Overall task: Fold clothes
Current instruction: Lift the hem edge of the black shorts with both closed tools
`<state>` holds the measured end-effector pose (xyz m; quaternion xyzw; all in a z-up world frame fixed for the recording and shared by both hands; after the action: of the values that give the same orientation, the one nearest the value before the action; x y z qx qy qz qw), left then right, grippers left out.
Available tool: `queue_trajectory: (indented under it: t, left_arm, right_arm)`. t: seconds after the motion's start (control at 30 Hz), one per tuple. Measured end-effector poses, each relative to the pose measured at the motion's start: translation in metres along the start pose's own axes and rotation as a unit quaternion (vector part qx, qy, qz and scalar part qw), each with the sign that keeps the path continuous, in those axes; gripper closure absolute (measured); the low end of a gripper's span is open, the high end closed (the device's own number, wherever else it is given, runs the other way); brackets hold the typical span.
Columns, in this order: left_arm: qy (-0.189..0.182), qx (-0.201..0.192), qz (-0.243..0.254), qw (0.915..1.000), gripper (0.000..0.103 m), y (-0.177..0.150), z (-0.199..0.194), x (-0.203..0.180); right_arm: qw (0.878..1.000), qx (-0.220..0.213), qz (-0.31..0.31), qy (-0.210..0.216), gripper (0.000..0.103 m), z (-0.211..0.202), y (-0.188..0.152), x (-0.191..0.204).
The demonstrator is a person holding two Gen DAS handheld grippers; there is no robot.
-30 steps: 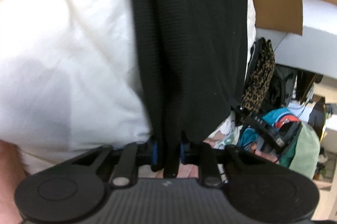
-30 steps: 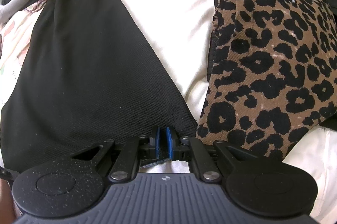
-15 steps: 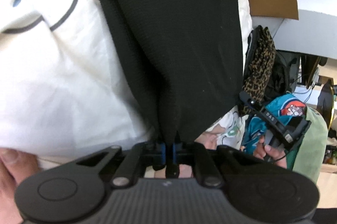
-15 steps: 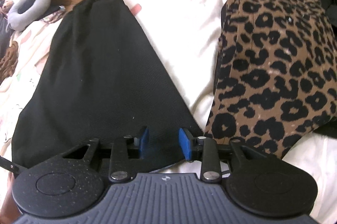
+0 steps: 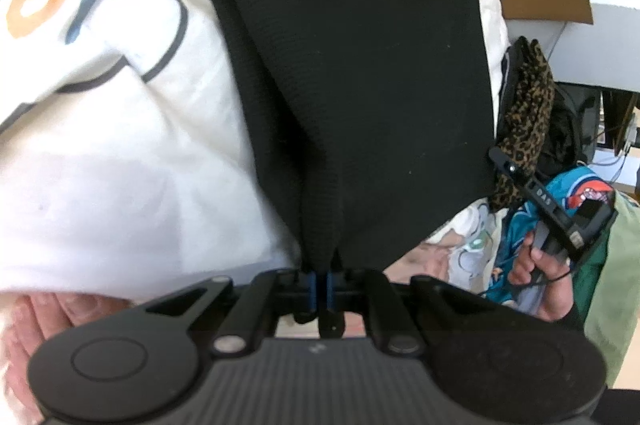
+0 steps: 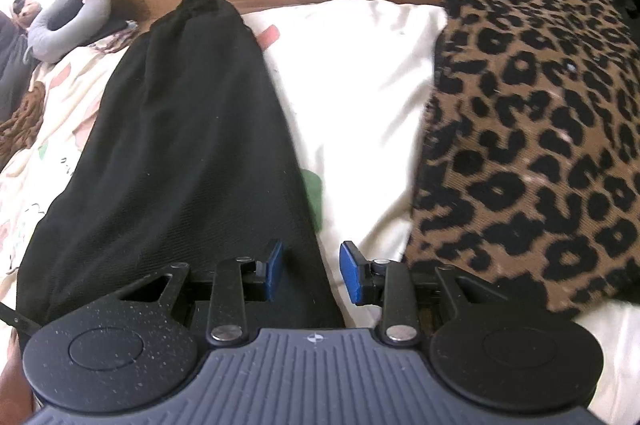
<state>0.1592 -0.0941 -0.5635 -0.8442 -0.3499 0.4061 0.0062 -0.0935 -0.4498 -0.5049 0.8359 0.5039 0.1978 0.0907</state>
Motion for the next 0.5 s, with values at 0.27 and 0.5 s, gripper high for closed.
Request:
queue_trajectory:
  t: [0.27, 0.5]
  left_arm:
    - [0.018, -0.010, -0.006, 0.9998, 0.098, 0.003, -0.008, 0.008]
    - [0.019, -0.010, -0.004, 0.9998, 0.098, 0.004, -0.007, 0.009]
  right_arm:
    - [0.999, 0.020, 0.010, 0.031, 0.076, 0.019, 0.005, 0.004]
    - [0.995, 0.052, 0.049, 0.067, 0.074, 0.038, 0.003, -0.004]
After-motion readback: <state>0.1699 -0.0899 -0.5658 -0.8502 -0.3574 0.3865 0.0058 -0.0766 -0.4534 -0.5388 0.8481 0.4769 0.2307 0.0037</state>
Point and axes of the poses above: each gripper's, at about its wrist camera, not at the fingertips, and z roughly the way its jaws point, x to its left, y to its top, the point moved 7 cm from there along z, roughly the way its jaws point, and after that the axes turned 11 degrees about x, right-handed, at the moved point
